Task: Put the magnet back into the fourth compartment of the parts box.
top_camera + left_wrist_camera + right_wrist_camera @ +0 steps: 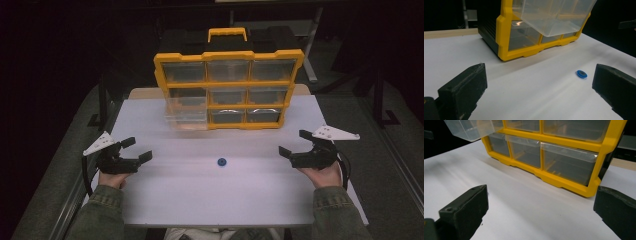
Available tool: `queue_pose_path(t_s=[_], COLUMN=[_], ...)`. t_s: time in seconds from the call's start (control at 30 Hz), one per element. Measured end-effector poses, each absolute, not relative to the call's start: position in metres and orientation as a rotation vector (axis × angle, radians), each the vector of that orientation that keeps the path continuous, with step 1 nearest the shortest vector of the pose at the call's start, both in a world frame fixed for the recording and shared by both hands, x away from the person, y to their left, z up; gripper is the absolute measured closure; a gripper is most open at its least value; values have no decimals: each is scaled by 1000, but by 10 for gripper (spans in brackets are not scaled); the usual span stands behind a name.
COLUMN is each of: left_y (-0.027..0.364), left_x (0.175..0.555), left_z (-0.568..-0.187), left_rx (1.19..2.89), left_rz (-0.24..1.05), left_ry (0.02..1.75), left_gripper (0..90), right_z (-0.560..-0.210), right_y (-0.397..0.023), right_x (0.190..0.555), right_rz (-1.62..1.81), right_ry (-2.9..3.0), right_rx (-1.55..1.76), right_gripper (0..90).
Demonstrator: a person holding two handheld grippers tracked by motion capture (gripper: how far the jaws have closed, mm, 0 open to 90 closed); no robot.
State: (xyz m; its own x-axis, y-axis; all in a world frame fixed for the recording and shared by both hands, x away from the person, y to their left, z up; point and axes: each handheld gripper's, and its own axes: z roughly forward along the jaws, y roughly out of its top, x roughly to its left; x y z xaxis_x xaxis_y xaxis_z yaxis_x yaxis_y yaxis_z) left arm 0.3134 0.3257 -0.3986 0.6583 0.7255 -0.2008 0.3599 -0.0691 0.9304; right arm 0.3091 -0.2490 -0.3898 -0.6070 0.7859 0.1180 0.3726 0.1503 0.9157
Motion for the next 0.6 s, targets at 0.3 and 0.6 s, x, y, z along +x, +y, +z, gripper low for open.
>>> queue_pose_path(t_s=[0.3, 0.6], left_y=[326, 325], left_x=[313, 312], left_z=[-399, -399], left_rx=[1669, 1673], left_rz=[375, 371], left_ry=[896, 897], left_gripper=[0, 0], right_z=[-383, -375], right_y=[-237, -230], right_x=[312, 318], right_rz=[1416, 1420], right_ry=[2107, 2142], right_rx=[1074, 1059], right_gripper=[0, 0])
